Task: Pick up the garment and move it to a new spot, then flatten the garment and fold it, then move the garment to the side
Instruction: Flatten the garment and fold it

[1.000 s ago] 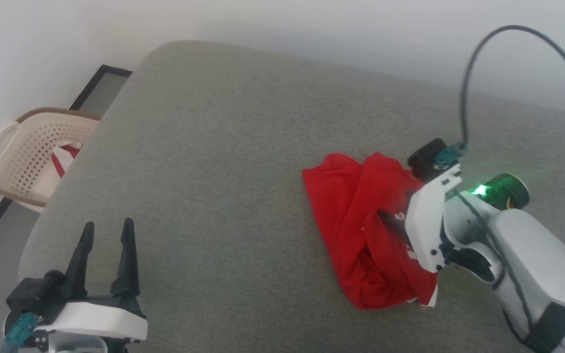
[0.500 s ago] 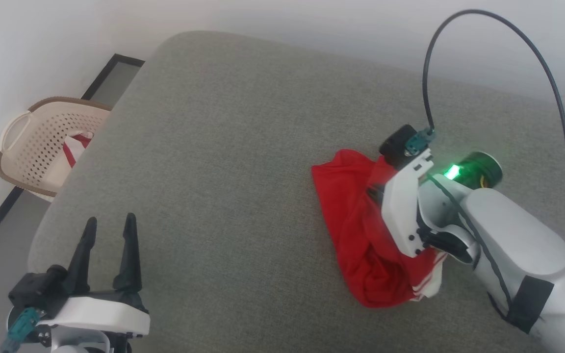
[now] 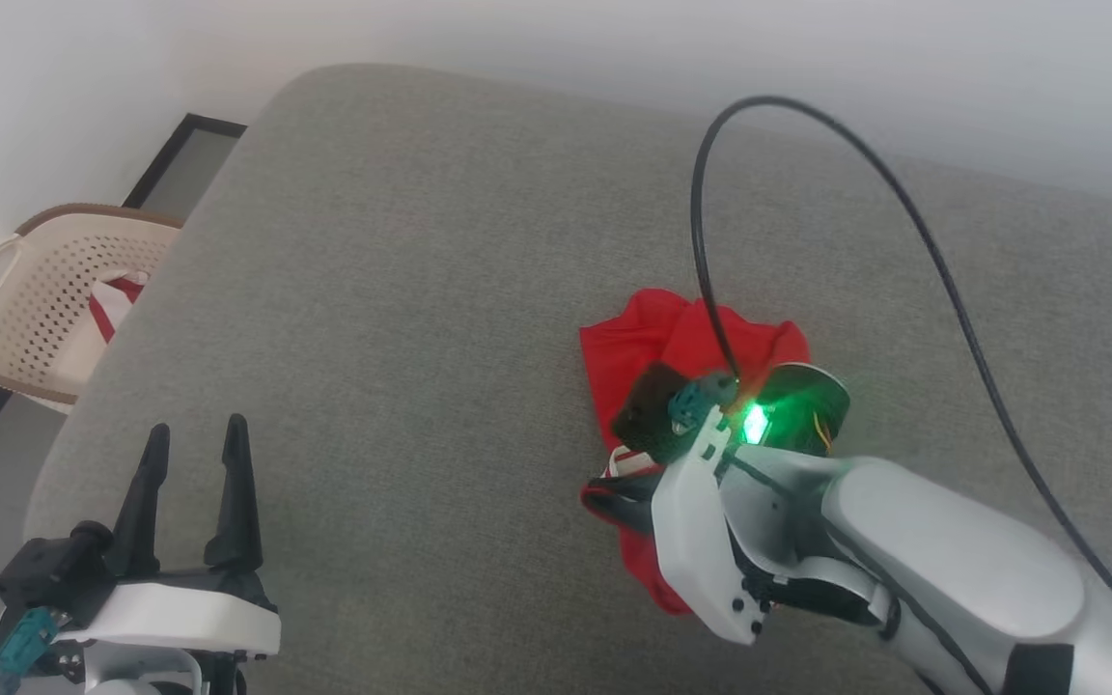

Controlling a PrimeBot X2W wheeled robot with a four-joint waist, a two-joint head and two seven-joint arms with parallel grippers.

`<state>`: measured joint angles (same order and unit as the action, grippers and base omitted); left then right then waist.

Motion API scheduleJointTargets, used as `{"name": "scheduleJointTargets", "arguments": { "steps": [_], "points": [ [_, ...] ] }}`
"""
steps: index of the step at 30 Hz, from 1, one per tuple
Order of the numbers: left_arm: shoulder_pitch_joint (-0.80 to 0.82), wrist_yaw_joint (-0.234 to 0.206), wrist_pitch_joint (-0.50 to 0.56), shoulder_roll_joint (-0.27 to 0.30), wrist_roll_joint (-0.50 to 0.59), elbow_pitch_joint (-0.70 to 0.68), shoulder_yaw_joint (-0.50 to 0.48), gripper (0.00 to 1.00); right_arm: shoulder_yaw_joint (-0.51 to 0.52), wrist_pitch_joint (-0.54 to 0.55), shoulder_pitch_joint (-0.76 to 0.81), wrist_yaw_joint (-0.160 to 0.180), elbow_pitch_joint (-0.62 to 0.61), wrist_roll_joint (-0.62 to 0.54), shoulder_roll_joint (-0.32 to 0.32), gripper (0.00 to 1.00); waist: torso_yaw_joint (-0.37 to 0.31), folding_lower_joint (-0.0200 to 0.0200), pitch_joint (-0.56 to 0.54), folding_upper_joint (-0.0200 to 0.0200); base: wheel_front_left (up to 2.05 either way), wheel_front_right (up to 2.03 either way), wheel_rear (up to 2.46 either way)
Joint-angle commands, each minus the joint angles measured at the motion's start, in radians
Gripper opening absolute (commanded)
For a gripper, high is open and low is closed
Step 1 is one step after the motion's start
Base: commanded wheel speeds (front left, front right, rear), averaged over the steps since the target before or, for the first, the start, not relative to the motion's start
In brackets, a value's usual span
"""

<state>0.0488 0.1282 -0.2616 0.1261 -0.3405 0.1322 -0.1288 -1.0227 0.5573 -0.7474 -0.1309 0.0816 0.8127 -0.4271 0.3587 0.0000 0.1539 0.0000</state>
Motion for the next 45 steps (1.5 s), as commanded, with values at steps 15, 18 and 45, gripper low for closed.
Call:
{"name": "scheduleJointTargets", "arguments": {
  "steps": [15,18,45],
  "points": [
    [-0.01,0.003,-0.005,0.011,0.017,-0.013,-0.029,1.0,0.28,-0.004,0.152,0.001,-0.057,-0.061,-0.176,0.0,-0.067,0.0,-0.012,0.0,0.0,0.0,0.0],
    [-0.016,0.003,-0.005,0.011,0.018,-0.016,-0.032,1.0,0.402,0.001,0.229,0.0,-0.048,-0.086,-0.214,0.0,-0.084,0.0,-0.014,0.0,0.0,0.0,0.0],
    [-0.034,0.003,-0.005,0.05,0.023,-0.003,-0.028,1.0,0.798,-0.069,0.564,0.001,0.254,-0.221,-0.113,1.0,-0.172,0.0,-0.056,0.0,0.0,0.0,0.0]
  ]
}}
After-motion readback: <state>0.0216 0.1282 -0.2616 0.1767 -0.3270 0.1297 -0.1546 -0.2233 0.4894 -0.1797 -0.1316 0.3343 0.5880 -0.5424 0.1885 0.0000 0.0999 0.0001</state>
